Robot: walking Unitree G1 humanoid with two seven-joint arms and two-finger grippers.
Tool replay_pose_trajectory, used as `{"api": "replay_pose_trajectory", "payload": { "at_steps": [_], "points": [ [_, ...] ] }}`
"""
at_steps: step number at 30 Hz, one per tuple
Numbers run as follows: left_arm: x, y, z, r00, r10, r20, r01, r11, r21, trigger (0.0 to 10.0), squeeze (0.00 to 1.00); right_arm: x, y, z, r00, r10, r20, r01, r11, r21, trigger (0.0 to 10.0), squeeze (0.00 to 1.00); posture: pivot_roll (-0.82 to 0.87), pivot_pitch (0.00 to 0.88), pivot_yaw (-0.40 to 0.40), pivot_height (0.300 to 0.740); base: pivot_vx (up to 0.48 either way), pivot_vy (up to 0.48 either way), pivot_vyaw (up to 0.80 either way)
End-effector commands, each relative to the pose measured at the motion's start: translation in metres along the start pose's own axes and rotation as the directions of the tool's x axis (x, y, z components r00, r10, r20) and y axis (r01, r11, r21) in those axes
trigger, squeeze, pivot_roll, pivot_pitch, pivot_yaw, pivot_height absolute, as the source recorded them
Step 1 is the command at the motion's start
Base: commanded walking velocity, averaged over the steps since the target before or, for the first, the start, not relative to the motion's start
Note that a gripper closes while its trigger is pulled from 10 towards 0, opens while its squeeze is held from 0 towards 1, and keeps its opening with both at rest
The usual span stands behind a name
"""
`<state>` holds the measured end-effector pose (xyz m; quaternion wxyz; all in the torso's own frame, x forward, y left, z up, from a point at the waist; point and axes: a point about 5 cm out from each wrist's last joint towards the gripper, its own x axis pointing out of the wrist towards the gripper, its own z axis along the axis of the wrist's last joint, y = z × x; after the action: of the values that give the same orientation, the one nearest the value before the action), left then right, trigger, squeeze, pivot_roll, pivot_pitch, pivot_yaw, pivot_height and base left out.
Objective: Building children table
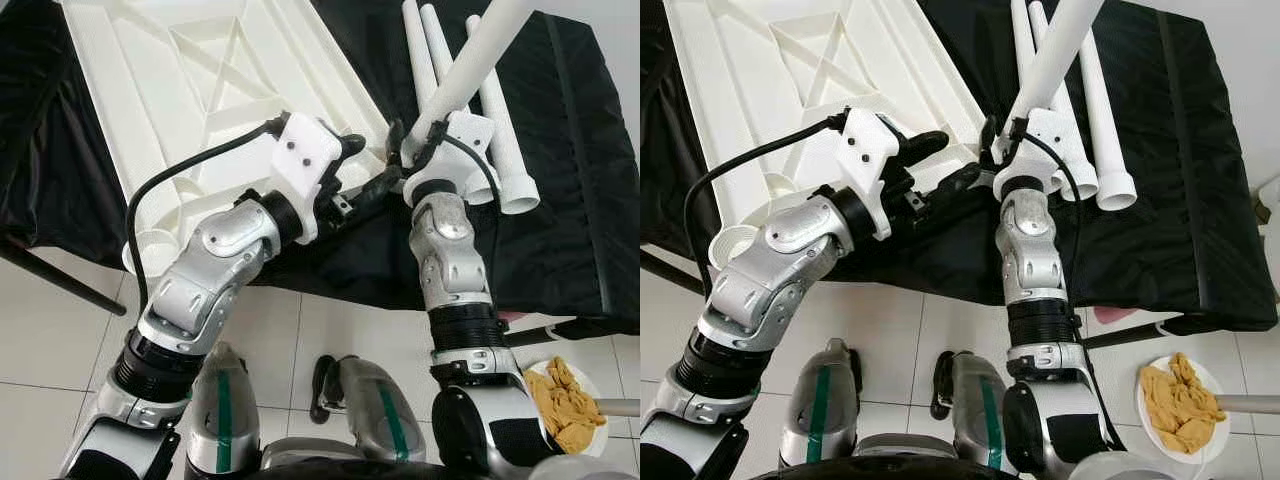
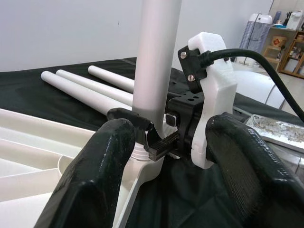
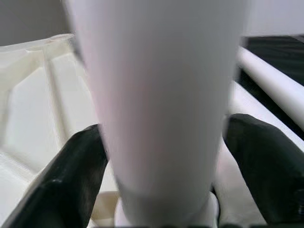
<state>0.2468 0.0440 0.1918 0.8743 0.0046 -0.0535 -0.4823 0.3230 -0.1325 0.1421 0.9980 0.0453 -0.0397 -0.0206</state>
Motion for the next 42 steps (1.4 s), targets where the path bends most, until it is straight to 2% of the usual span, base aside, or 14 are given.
{"api": "replay_pose_trajectory", "payload": {
  "at_steps": [1,7,8,13,15,20,26,34,35,36,37,38,39,42],
  "points": [
    [0.001,-0.003,-0.001,1.000,-0.014,-0.007,0.014,1.000,-0.006,10.0,0.00,-0.001,-0.009,0.001,1.000,0.020,0.010,-0.020,1.000,0.005,10.0,1.00,0.10,0.043,-0.104,0.740,0.000,0.000,0.00],
    [0.001,-0.001,0.000,1.000,-0.010,-0.005,0.010,1.000,-0.005,10.0,0.00,0.006,-0.018,0.004,0.990,0.142,0.008,-0.141,0.988,-0.066,10.0,1.00,0.10,0.048,-0.099,0.740,0.000,0.000,0.00],
    [0.002,-0.001,0.000,1.000,-0.008,-0.003,0.008,1.000,-0.004,10.0,0.00,0.008,-0.021,0.002,0.979,0.203,-0.013,-0.204,0.974,-0.097,10.0,0.00,0.10,0.049,-0.098,0.740,0.000,0.000,0.00],
    [0.003,0.002,0.002,1.000,-0.004,0.003,0.004,1.000,0.001,10.0,0.00,0.018,-0.031,0.001,0.915,0.400,-0.055,-0.404,0.907,-0.120,10.0,0.00,0.10,0.044,-0.098,0.740,0.000,0.000,0.00],
    [0.003,0.002,0.002,1.000,-0.004,0.003,0.004,1.000,0.001,10.0,0.00,0.018,-0.031,0.001,0.915,0.400,-0.055,-0.404,0.907,-0.120,10.0,0.00,0.10,0.044,-0.098,0.740,0.000,0.000,0.00],
    [0.003,0.003,0.003,1.000,0.000,0.006,0.000,1.000,0.007,10.0,0.00,0.023,-0.038,-0.006,0.831,0.545,-0.107,-0.554,0.829,-0.076,10.0,0.00,0.10,0.043,-0.097,0.740,0.000,0.000,0.00],
    [0.003,0.004,0.004,1.000,0.002,0.005,-0.002,1.000,0.009,10.0,0.00,0.034,-0.051,-0.007,0.825,0.547,-0.145,-0.561,0.824,-0.084,10.0,0.00,0.11,0.045,-0.090,0.740,0.000,0.000,0.00],
    [0.003,0.004,0.004,1.000,0.003,0.005,-0.003,1.000,0.008,10.0,0.00,0.038,-0.054,-0.005,0.825,0.548,-0.142,-0.561,0.824,-0.081,10.0,0.00,0.11,0.046,-0.091,0.740,0.000,0.000,0.00],
    [0.003,0.004,0.004,1.000,0.004,0.005,-0.004,1.000,0.008,10.0,0.00,0.039,-0.055,-0.004,0.822,0.553,-0.140,-0.566,0.820,-0.083,5.5,0.00,0.11,0.048,-0.091,0.740,0.000,0.000,0.00],
    [0.003,0.004,0.004,1.000,0.005,0.006,-0.005,1.000,0.008,10.0,0.00,0.039,-0.055,-0.003,0.819,0.559,-0.132,-0.571,0.817,-0.079,3.2,0.00,0.11,0.047,-0.091,0.740,0.000,0.000,0.00],
    [0.003,0.004,0.004,1.000,0.005,0.006,-0.005,1.000,0.008,10.0,0.00,0.039,-0.055,-0.003,0.819,0.559,-0.132,-0.571,0.817,-0.079,3.2,0.00,0.11,0.047,-0.091,0.740,0.000,0.000,0.00],
    [0.003,0.004,0.004,1.000,0.005,0.007,-0.005,1.000,0.008,10.0,0.00,0.040,-0.056,-0.003,0.815,0.566,-0.125,-0.577,0.813,-0.075,1.0,0.00,0.11,0.047,-0.091,0.740,0.000,0.000,0.00],
    [0.004,0.004,0.004,1.000,0.005,0.007,-0.005,1.000,0.007,10.0,0.00,0.040,-0.056,-0.002,0.809,0.575,-0.119,-0.585,0.808,-0.071,0.0,0.00,0.10,0.045,-0.091,0.740,0.000,0.000,0.00],
    [0.004,0.004,0.004,1.000,0.005,0.008,-0.005,1.000,0.007,10.0,0.00,0.040,-0.056,-0.002,0.804,0.582,-0.119,-0.591,0.803,-0.071,0.0,0.00,0.10,0.045,-0.092,0.740,0.000,0.000,0.00]
  ]
}}
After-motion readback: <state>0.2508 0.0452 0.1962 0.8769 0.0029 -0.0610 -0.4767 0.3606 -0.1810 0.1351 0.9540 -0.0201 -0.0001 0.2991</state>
